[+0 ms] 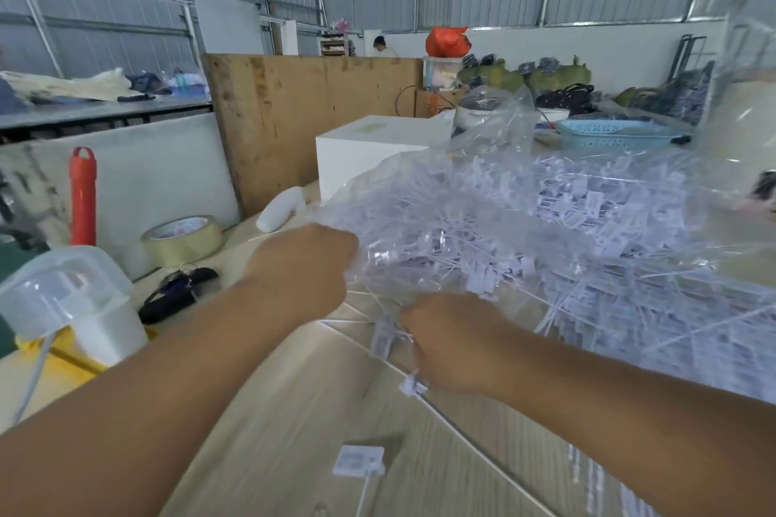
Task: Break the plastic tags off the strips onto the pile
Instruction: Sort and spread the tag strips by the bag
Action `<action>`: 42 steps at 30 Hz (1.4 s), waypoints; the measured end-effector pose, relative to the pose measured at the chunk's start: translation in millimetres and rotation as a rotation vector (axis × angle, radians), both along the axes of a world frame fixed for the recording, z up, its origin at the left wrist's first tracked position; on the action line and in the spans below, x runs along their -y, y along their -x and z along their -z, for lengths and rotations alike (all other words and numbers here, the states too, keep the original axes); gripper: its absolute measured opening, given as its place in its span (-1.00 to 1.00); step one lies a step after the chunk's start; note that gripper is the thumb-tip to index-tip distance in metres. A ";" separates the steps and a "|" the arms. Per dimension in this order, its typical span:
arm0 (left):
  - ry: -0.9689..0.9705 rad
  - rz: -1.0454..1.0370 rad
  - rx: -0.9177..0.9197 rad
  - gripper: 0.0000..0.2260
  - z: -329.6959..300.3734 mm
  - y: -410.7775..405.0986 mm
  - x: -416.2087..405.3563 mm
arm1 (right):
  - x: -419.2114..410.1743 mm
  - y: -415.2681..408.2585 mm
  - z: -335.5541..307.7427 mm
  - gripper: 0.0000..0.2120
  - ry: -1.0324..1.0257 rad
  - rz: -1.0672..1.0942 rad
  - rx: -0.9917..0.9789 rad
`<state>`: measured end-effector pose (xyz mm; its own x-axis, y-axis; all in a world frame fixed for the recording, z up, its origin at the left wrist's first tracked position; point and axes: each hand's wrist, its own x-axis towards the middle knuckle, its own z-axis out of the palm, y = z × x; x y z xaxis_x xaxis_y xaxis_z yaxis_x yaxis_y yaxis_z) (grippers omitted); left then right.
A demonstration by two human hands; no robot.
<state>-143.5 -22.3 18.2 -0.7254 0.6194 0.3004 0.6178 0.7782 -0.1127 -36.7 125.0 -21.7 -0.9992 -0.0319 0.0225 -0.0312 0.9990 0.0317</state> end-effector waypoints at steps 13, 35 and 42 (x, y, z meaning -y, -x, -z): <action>-0.288 0.071 -0.230 -0.88 2.4 24.2 -1.2 | 32.5 52.8 21.9 -0.20 0.108 0.232 0.099; -0.618 0.258 -0.154 -0.90 34.4 23.8 17.8 | 13.3 31.3 -2.3 -0.61 0.128 -0.148 0.001; -0.373 0.123 -0.125 -0.34 20.2 -27.3 13.9 | -1.3 16.0 -5.4 -0.78 0.115 -0.104 0.093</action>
